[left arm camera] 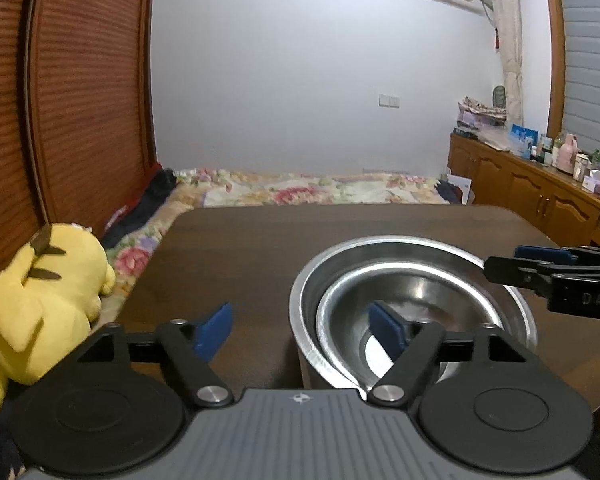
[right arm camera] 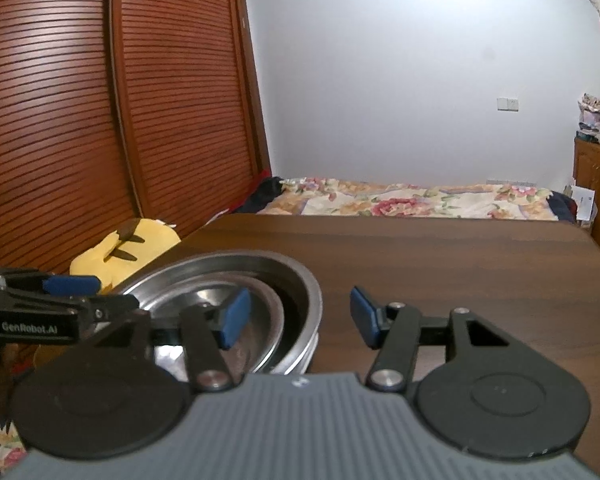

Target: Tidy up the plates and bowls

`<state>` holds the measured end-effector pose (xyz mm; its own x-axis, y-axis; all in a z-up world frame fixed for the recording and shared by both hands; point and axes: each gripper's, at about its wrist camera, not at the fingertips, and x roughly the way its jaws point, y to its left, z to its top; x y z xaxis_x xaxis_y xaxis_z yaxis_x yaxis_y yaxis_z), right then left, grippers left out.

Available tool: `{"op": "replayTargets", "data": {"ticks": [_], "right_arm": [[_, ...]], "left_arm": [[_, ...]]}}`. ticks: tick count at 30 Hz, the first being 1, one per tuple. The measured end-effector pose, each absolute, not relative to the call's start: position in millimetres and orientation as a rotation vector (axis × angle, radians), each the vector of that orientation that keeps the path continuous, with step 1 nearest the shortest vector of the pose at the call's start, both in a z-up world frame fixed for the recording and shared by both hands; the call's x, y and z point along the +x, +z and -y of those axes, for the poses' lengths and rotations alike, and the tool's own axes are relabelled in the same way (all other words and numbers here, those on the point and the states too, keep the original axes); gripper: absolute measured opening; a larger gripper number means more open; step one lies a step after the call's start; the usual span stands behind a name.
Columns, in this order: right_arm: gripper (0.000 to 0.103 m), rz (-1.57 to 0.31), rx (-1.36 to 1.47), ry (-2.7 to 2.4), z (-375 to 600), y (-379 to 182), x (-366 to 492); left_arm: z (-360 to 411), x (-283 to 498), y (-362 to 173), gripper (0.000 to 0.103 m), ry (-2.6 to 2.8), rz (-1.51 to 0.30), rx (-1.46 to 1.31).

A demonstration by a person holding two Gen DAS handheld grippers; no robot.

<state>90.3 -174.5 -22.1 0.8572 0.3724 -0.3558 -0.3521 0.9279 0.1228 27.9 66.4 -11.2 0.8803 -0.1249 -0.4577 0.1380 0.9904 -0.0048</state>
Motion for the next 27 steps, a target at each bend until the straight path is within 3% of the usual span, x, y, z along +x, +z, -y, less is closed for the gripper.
{"op": "replayTargets", "data": {"ticks": [6,12,27], "right_arm": [[0.085,-0.34,0.034,0.323,188.8,-8.4,74.1],[0.103,-0.309,0.02,0.288,200.3,5.0,64.5],[0.103,-0.309,-0.035,0.132,213.4,14.1,38.9]], "left_arm": [[-57.2,17.2,2.8,0.1,-0.144,-0.428,0.048],[-42.7,11.6,13.9,0.103,-0.158,-0.395,0.058],[-19.6,0.9,28.3,0.103,-0.111,-0.37,0.066]]}}
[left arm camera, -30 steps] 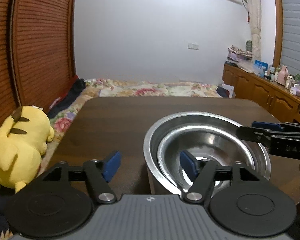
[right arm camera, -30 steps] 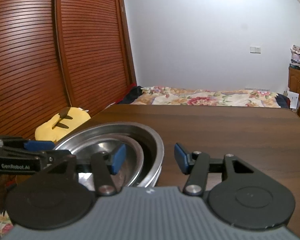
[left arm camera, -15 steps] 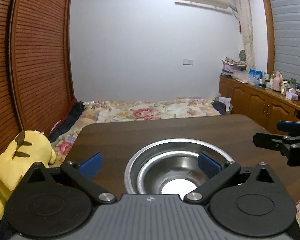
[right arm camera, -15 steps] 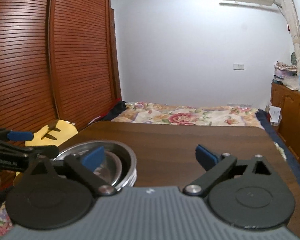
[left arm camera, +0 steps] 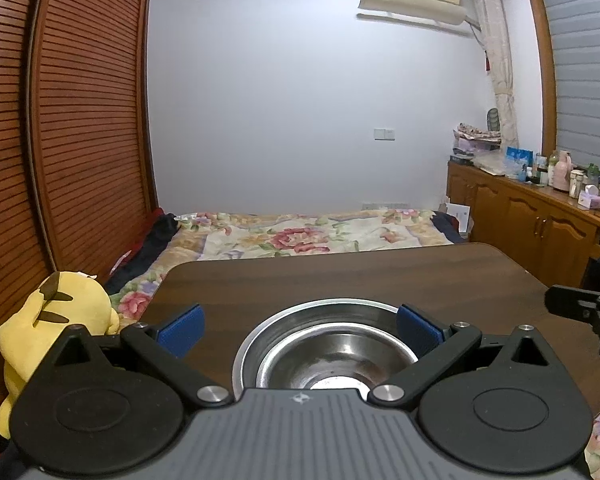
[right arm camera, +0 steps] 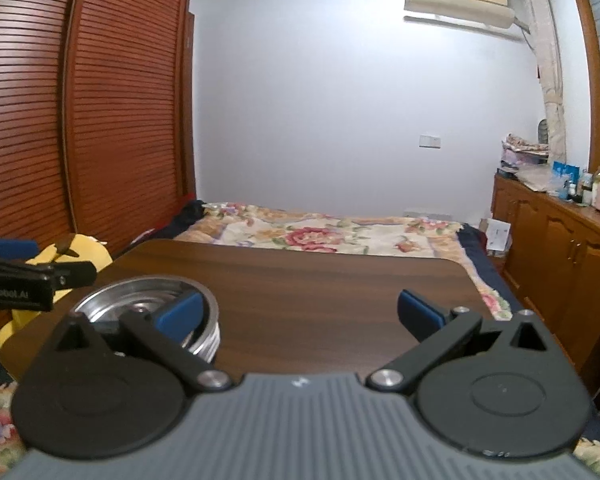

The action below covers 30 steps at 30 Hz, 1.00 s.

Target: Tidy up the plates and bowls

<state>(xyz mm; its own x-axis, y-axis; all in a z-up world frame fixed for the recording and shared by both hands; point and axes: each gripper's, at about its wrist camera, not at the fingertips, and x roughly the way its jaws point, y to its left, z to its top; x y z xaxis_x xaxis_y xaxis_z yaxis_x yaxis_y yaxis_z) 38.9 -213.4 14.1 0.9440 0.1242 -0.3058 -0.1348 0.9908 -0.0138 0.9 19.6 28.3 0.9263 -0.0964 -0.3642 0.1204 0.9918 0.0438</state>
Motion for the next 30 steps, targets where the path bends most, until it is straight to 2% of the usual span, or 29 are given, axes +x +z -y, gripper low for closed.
{"op": "replayTargets", "data": {"ticks": [30], "right_arm": [[0.103,-0.33,-0.001,0.061,218.0,-2.0,25.7]], "left_arm": [[-0.2,-24.2,13.2,0.103,-0.095,-0.392,0.125]]}}
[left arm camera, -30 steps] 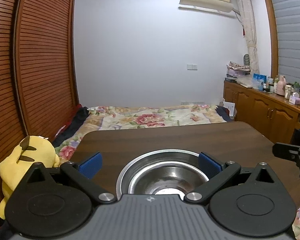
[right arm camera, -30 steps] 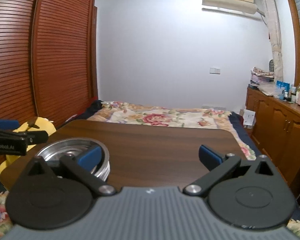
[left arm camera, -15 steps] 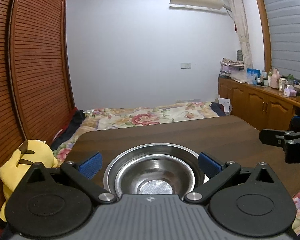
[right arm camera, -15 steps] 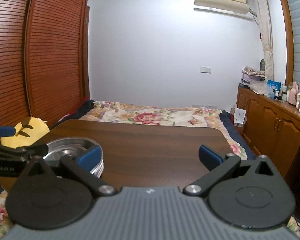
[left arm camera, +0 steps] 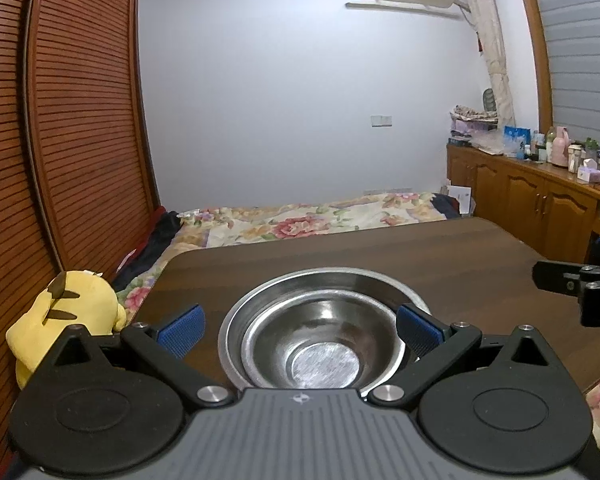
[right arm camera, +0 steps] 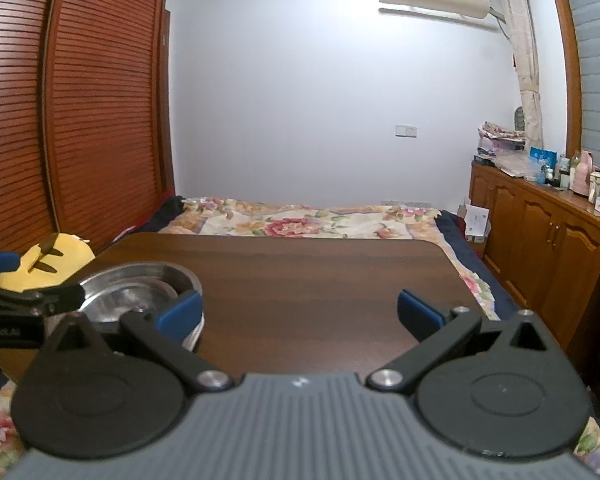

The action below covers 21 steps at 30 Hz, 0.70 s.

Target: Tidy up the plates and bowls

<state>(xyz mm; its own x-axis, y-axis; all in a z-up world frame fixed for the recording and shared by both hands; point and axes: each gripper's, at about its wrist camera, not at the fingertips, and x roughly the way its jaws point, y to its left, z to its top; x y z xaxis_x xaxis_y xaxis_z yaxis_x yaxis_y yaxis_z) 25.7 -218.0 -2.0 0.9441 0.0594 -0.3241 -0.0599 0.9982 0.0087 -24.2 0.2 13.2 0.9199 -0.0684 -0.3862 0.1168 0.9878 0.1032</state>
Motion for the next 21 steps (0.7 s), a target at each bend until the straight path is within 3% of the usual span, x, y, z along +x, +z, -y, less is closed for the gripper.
{"op": "replayTargets", "data": {"ticks": [21], "right_arm": [[0.103,-0.376,0.028,0.049,217.6,-25.8,27.2]], "left_arm": [[-7.6,-17.8,-14.4,0.103,-0.055,-0.448,0.118]]}}
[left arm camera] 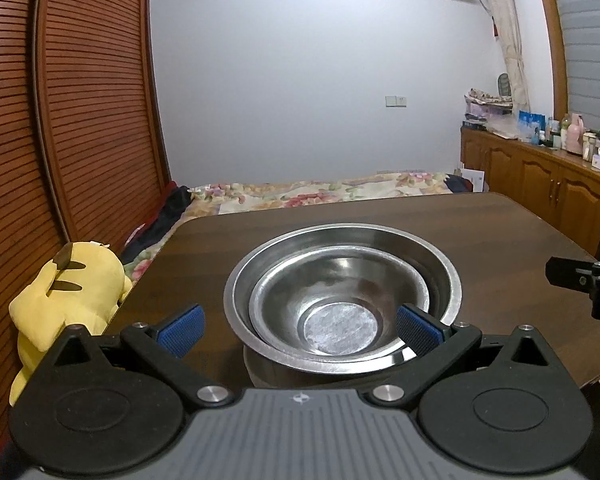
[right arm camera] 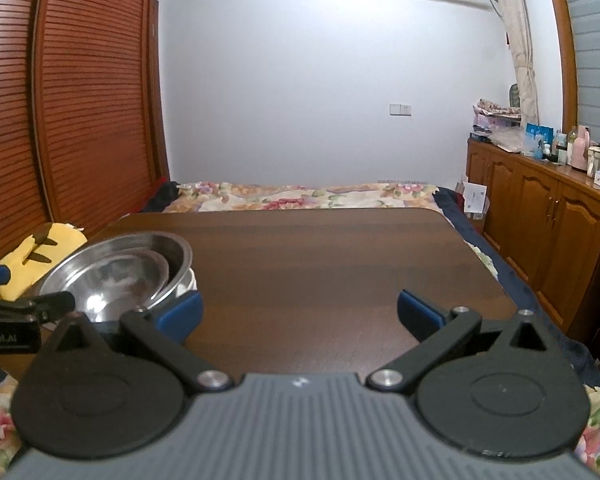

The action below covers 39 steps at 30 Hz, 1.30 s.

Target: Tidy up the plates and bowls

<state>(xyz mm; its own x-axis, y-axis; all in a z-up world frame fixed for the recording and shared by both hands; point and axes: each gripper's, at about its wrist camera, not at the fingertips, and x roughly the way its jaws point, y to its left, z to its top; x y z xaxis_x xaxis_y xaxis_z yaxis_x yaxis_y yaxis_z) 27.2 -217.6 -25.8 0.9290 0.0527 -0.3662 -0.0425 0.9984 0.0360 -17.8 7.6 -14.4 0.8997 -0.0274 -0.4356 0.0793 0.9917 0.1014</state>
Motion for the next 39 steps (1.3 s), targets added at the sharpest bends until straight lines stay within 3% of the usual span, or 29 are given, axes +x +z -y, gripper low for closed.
{"op": "replayTargets", "data": {"ticks": [39], "right_arm": [[0.103,-0.373,0.029,0.044,220.6,-25.2,28.5]], "left_arm": [[-9.6,-18.0,-14.6,0.103,-0.049,-0.447,0.11]]}}
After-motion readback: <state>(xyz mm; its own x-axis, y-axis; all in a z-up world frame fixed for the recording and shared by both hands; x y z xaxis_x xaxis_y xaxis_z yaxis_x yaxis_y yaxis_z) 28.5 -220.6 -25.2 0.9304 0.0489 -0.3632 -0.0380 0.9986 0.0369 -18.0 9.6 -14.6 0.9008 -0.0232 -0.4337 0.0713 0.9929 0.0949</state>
